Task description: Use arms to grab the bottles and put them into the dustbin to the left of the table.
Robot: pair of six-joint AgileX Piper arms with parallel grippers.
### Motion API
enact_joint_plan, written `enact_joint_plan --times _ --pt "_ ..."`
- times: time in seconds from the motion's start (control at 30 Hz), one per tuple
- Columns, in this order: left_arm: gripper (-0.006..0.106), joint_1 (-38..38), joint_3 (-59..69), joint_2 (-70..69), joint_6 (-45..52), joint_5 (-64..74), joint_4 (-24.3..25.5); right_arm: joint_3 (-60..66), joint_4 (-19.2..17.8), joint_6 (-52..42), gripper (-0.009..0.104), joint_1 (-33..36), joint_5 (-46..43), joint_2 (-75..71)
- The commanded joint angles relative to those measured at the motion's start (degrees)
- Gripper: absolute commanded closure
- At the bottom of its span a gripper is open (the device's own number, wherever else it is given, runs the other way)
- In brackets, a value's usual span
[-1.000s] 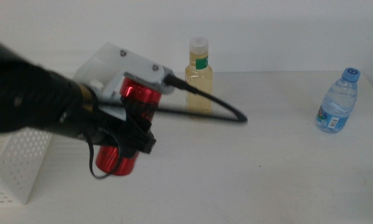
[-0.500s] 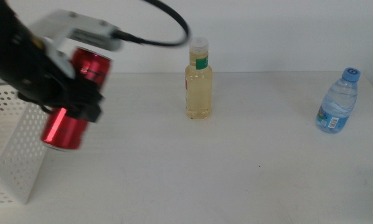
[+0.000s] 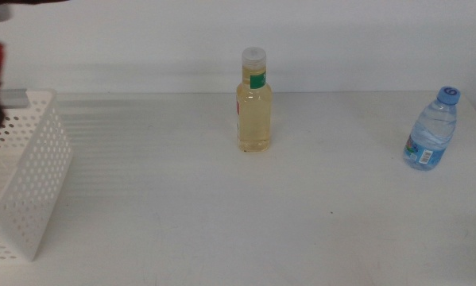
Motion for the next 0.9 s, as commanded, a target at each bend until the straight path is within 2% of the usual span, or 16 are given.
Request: enact_joint_plan --times 0.0,0.27,0.87 --pt "0.106 3.3 -2.2 -0.8 1.2 -2.4 -1.1 -0.5 -0.3 -0.5 0.028 -0.3 -4.4 -1.6" --pt "0.106 10.4 -2.2 4.9 2.5 -7.2 -1.1 -0.5 -0.3 -0.5 0.028 -0.3 -4.4 -1.6" --pt "0.106 10.6 -2.2 19.9 3.1 -14.2 -3.0 -0.5 -0.3 -0.5 0.028 -0.3 -4.4 -1.6"
